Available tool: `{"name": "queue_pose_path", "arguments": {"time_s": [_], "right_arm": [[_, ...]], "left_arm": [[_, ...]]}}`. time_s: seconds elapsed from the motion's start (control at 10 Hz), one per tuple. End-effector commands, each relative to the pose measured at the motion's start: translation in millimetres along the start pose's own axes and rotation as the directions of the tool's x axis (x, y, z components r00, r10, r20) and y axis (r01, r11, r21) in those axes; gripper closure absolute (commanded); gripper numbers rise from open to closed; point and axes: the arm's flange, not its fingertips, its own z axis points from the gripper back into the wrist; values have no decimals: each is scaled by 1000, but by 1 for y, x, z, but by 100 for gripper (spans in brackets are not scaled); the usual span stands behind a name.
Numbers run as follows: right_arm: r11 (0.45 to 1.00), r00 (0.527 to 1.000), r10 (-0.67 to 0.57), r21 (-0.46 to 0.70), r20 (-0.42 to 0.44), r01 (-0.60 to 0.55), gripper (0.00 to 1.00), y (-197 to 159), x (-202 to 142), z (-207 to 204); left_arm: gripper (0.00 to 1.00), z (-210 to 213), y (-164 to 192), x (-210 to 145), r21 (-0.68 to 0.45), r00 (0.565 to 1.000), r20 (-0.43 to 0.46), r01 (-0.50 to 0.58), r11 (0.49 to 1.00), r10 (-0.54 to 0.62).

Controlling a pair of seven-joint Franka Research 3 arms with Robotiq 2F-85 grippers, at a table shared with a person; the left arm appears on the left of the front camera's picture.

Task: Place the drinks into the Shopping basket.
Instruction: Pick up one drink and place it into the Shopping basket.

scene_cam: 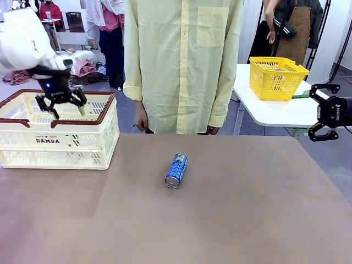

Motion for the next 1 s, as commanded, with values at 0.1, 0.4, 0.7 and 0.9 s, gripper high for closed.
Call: {"name": "queue_pose_path", "arguments": {"time_s": [0.1, 0.4, 0.7, 0.9], "right_arm": [[1000, 1000, 4, -8, -10, -4, 0, 3, -1, 2], [1000, 1000, 4, -8, -10, -4, 0, 3, -1, 2], [1000, 1000, 4, -8, -10, -4, 0, 3, -1, 2], [1000, 1000, 4, -8, -10, -4, 0, 3, -1, 2]], "left_arm": [[0, 97, -2, -60, -240, 992, 109, 91, 966, -66], [0, 174, -2, -135, -587, 892, 161, 431, 686, -423], [0, 182, 64, -178, -773, 847, 263, 472, 425, -462], [0, 150, 135, -187, -870, 856, 328, 439, 225, -400]]}}
